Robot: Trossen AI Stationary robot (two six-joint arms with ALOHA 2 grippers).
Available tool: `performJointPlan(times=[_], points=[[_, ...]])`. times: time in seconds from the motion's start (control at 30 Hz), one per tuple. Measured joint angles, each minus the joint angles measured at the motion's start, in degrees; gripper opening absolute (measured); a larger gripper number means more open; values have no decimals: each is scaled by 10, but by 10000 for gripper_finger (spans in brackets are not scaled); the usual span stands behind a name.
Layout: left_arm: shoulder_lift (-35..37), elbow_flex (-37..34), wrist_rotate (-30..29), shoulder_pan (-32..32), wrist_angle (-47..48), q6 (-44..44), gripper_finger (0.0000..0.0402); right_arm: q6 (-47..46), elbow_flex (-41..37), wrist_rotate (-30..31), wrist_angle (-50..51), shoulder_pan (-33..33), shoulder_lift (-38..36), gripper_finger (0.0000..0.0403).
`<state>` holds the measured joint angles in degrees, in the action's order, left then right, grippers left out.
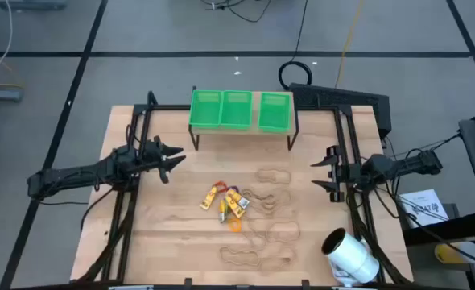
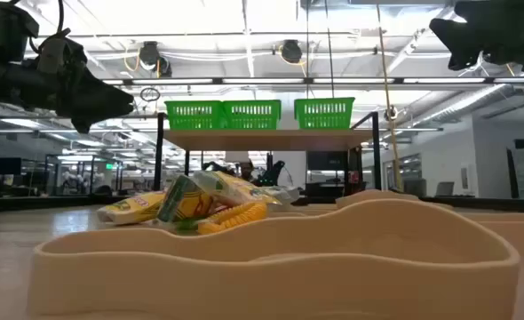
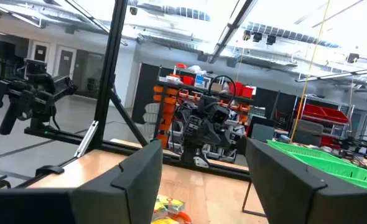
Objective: Pick & Place Office Desk Supplies
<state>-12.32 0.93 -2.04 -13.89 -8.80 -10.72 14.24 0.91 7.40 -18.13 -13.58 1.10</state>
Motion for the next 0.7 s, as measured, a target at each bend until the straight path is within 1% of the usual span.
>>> performJointPlan(times=[0.7], points=[[0, 0, 0, 0, 0, 0, 159, 0, 0, 0, 0, 0, 0, 220]])
